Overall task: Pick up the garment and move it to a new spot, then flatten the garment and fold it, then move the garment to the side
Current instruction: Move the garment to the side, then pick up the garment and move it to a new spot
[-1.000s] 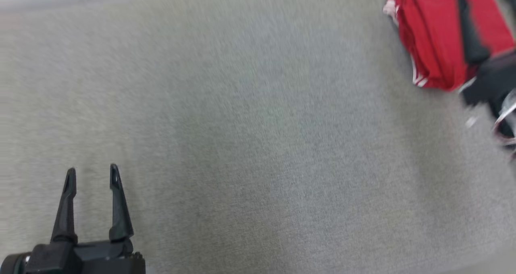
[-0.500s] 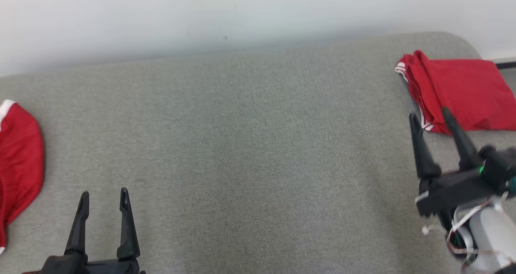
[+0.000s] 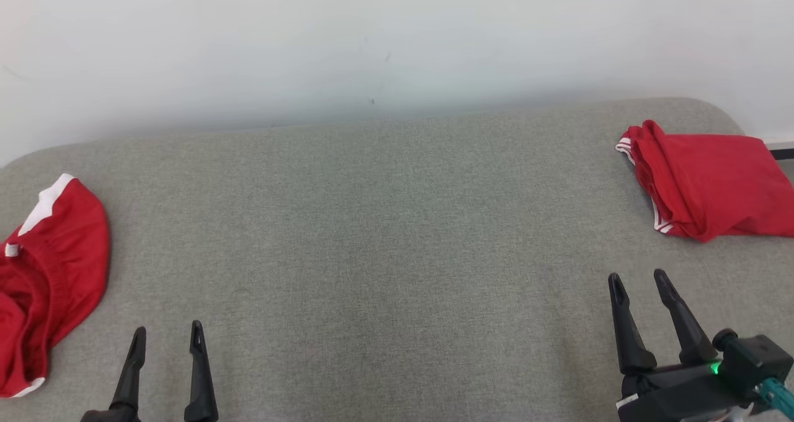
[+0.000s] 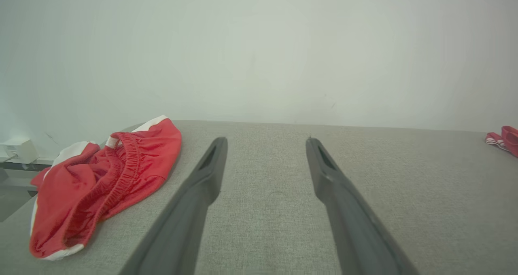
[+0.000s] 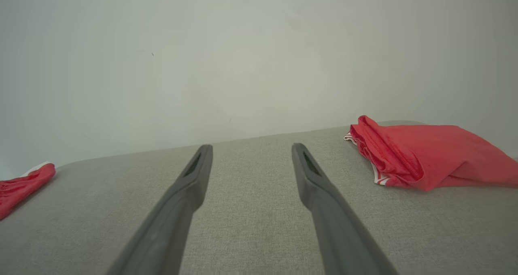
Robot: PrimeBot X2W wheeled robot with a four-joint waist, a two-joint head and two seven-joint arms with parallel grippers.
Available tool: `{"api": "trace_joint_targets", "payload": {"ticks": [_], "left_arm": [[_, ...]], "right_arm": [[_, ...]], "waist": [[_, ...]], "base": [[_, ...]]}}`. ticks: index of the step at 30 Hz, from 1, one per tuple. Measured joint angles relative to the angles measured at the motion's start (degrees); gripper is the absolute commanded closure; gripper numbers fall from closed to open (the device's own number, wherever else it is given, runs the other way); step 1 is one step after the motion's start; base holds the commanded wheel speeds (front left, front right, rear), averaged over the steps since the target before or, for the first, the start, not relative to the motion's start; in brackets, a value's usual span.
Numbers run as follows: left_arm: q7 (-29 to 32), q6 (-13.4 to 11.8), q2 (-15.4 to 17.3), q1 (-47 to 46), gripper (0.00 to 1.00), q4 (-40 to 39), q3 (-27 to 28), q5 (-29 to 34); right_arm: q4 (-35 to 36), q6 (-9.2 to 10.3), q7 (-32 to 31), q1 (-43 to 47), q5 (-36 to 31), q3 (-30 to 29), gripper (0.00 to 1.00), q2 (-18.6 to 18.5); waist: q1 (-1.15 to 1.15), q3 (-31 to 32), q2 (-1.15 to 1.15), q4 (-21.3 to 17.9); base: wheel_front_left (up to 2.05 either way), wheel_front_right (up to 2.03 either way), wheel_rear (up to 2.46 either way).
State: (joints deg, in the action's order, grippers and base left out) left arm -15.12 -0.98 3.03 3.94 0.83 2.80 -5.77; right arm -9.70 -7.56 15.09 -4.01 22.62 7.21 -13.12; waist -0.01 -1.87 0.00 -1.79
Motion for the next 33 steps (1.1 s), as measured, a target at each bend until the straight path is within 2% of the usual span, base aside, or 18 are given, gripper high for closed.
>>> {"api": "trace_joint_targets", "payload": {"ticks": [7,18,33], "left_arm": [[0.00,0.00,-0.03,-0.24,0.00,1.42,0.64,0.15],[0.00,0.86,-0.05,-1.16,0.00,3.28,0.73,0.81],[0.00,0.73,-0.09,-1.40,0.00,3.93,0.55,0.80]], "right_arm": [[0.97,0.01,0.00,2.40,-1.63,-1.64,0.00,2.42],[0.48,0.01,0.00,3.84,-2.85,-0.73,0.00,4.67],[-0.18,0.01,0.00,4.04,-2.86,-0.02,0.00,4.68]], "waist": [[0.01,0.50,0.00,0.75],[0.01,0.65,0.00,1.08],[0.01,0.98,0.00,0.91]], "base": [[0.00,0.00,0.00],[0.00,0.00,0.00],[0.00,0.00,0.00]]}}
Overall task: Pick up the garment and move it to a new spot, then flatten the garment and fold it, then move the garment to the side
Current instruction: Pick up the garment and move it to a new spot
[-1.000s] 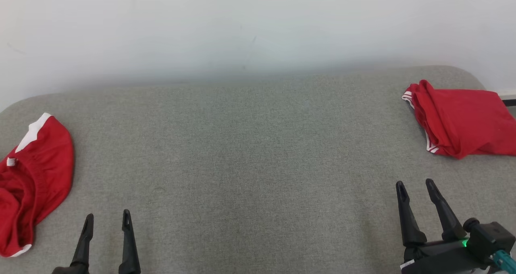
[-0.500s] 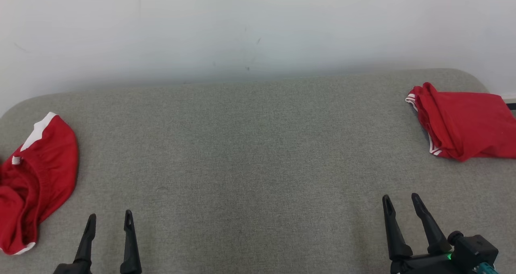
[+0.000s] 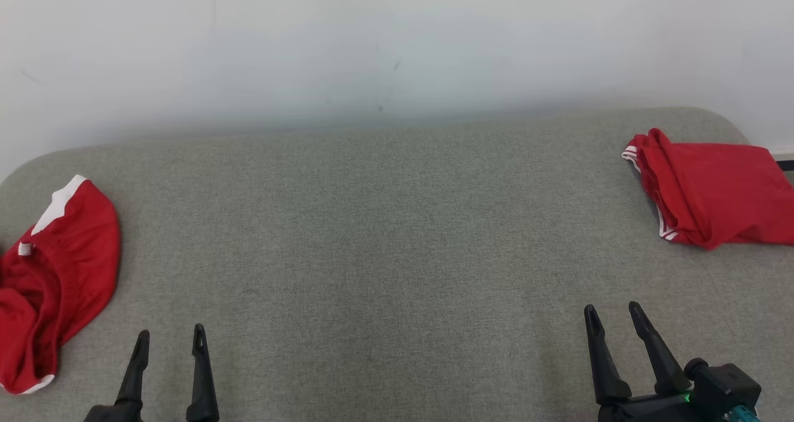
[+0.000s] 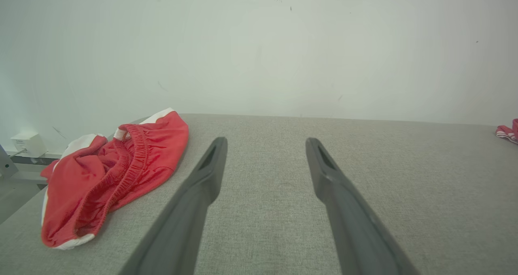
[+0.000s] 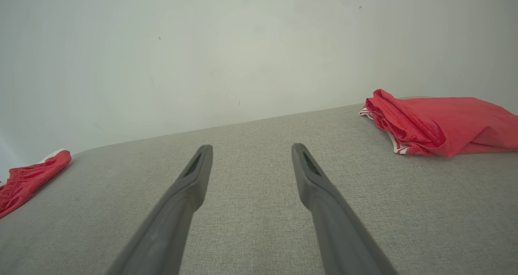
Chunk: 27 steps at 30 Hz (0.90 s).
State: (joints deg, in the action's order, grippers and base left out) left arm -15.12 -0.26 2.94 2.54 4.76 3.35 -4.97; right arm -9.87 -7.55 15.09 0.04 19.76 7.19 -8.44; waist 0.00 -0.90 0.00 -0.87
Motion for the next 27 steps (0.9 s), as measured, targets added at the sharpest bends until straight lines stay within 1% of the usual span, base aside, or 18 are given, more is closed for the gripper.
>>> {"api": "trace_joint_targets", "payload": {"ticks": [6,12,18,25,26,27], "left_arm": [[0.00,-0.04,-0.01,0.00,0.00,0.10,-0.05,-0.05],[0.00,0.13,-0.03,-0.35,0.00,0.32,0.27,-0.02],[-0.01,0.10,-0.04,-0.80,0.00,0.29,1.09,0.14],[0.00,-0.75,-0.04,-0.88,0.00,0.26,1.59,-0.23],[0.00,-0.75,-0.04,-0.88,0.00,0.26,1.59,-0.23],[0.00,-0.77,-0.02,-0.88,0.00,0.26,1.65,-0.27]], "right_arm": [[-0.25,-0.01,0.01,0.05,0.01,0.13,0.00,-0.13],[-0.13,0.00,0.00,0.16,0.08,0.24,0.00,-0.07],[0.20,0.00,0.00,0.15,0.09,0.31,0.00,-0.10],[0.18,0.00,0.00,0.03,0.13,0.25,0.00,-0.67],[0.18,0.00,0.00,0.03,0.13,0.25,0.00,-0.67],[0.18,0.00,0.00,0.01,0.13,0.33,0.00,-0.70]], "waist": [[0.00,0.34,0.00,0.46],[0.00,0.29,0.00,2.38],[0.00,-0.12,0.00,5.85],[0.00,-0.89,0.00,11.58],[0.00,-0.89,0.00,11.58],[0.00,-1.01,0.00,12.47]], "base": [[0.00,0.00,0.00],[0.00,0.00,0.00],[0.00,0.00,0.00],[0.00,0.00,0.00],[0.00,0.00,0.00],[0.00,0.00,0.00]]}}
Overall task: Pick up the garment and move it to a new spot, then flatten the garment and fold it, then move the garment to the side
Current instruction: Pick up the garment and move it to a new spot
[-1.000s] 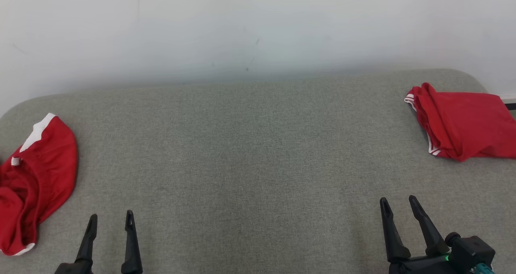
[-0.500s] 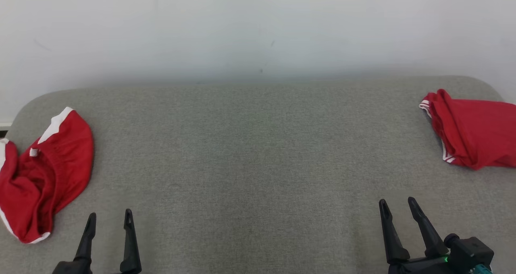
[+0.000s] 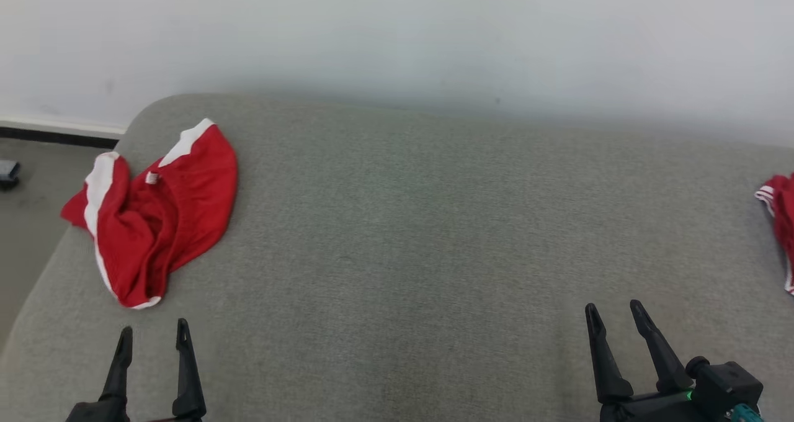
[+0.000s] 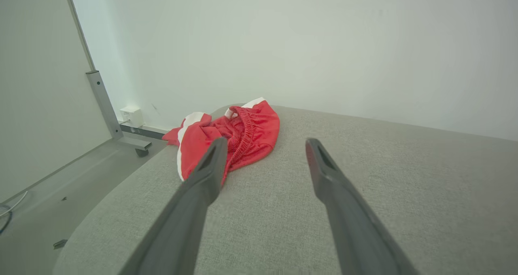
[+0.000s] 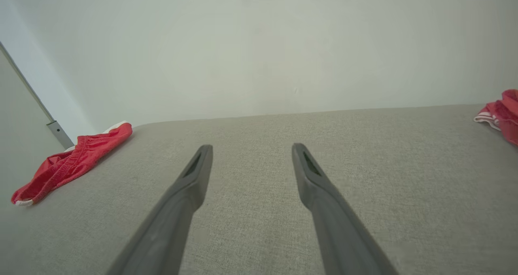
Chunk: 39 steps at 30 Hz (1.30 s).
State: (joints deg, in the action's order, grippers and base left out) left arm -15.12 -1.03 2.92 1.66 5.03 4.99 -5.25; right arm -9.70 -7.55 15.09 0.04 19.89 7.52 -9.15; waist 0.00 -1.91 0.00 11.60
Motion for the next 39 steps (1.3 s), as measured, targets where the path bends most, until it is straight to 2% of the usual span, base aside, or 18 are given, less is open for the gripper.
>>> {"api": "trace_joint_targets", "payload": {"ticks": [12,20,24,31,39], "left_arm": [[0.00,-0.98,-0.01,0.37,0.00,-0.36,1.05,-0.87],[0.00,-1.08,-0.01,0.96,0.00,-0.57,1.37,-1.24],[0.00,-1.49,-0.01,1.10,0.00,-0.73,1.44,-1.41],[0.00,-1.31,-0.01,-0.79,0.00,-0.41,1.23,-1.58],[0.00,0.57,1.20,-13.45,0.00,1.51,2.14,-1.51]], "right_arm": [[-0.19,0.00,0.01,-1.23,0.00,1.47,0.00,-0.91],[-0.41,0.00,0.01,-1.38,-0.01,1.98,0.00,-1.13],[-0.47,0.00,0.00,-1.67,-0.01,2.47,0.00,-1.20],[-0.10,0.00,0.00,-2.24,0.18,2.10,0.00,-1.76],[1.46,0.00,0.01,-4.75,0.16,0.44,0.00,-4.15]], "waist": [[0.00,-1.48,0.00,10.45],[0.00,-2.21,0.00,14.70],[0.00,-2.41,0.00,14.81],[0.00,-3.21,0.00,12.75],[0.00,-6.81,0.01,10.14]], "base": [[0.00,0.00,0.00],[0.00,0.00,0.00],[0.00,0.00,0.00],[0.00,0.00,0.00],[0.00,0.00,0.00]]}}
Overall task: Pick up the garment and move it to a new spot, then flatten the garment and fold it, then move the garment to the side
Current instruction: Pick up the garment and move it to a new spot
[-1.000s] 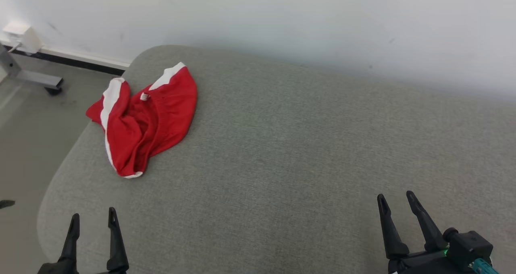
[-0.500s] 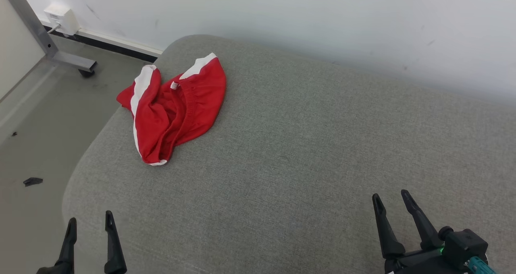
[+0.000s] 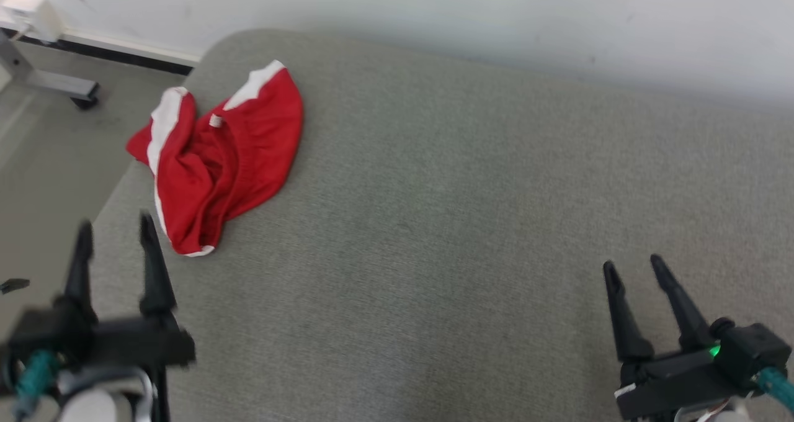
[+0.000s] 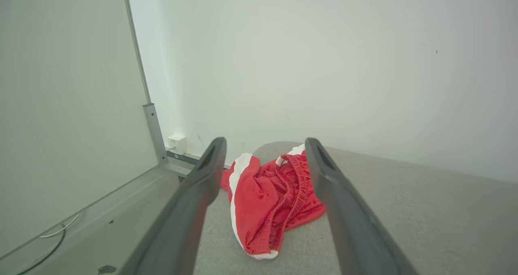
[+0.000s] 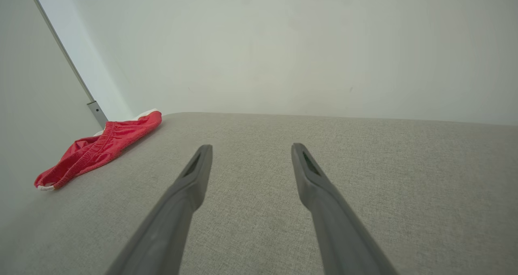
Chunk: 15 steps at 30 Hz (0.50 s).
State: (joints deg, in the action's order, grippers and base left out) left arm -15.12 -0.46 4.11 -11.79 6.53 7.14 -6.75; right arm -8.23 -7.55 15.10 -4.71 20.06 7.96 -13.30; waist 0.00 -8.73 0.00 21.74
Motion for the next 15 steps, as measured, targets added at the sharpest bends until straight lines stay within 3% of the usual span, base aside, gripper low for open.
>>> {"api": "trace_joint_targets", "payload": {"ticks": [10,15], "left_arm": [[0.03,0.27,4.53,-23.04,0.00,7.33,1.54,-0.31],[1.80,-0.23,7.31,-31.78,0.00,12.73,2.13,-0.34]], "right_arm": [[3.56,0.00,0.00,-5.06,0.46,-4.45,0.00,-6.38],[5.34,0.00,-0.01,-5.99,0.99,-6.97,0.00,-7.27]], "waist": [[0.01,-8.22,0.00,-5.28],[0.02,-12.78,0.01,-8.65]], "base": [[0.00,0.00,0.00],[0.00,0.00,0.00]]}}
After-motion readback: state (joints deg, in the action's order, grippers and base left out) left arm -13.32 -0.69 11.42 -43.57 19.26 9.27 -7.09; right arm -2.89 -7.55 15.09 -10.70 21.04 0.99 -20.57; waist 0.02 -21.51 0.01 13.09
